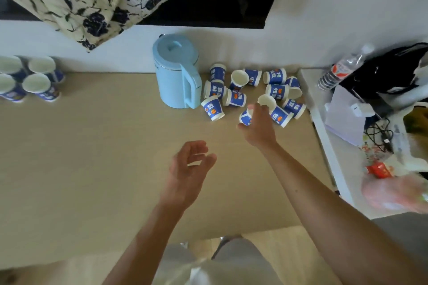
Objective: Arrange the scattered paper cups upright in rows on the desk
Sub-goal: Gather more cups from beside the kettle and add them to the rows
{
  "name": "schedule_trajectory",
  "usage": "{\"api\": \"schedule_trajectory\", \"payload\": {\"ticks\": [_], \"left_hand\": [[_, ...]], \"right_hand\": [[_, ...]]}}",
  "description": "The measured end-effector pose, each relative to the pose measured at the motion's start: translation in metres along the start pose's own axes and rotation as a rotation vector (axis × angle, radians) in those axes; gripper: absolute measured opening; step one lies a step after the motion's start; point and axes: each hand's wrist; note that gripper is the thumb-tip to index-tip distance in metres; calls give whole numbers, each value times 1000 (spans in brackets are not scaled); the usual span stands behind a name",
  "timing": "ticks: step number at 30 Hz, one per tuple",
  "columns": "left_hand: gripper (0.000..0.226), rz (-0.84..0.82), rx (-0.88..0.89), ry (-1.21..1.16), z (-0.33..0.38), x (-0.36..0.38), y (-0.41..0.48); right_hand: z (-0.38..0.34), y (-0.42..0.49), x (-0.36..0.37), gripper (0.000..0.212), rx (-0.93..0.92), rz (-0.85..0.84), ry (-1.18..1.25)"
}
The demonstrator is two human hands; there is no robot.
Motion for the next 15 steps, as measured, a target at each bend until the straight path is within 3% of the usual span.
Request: {"api": "schedule_trajectory", "payload": {"ticks": [3, 7, 15], "left_hand": [[22, 65, -11, 17, 4, 15, 2], [21, 124, -37, 38, 10, 40, 4], [18, 208, -86, 38, 17, 81, 13]], "right_hand": [[5, 37, 10, 73, -207, -138, -409], [27, 54, 16, 60, -414, -245, -668], [60, 67, 6, 47, -620, -317, -732]]}}
Point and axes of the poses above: each hand's wrist, its own y-axis towards the middle knuckle, its own x-axis out of the palm, z = x × y, and after that the axes turned 7 degrees about -x, right-handed
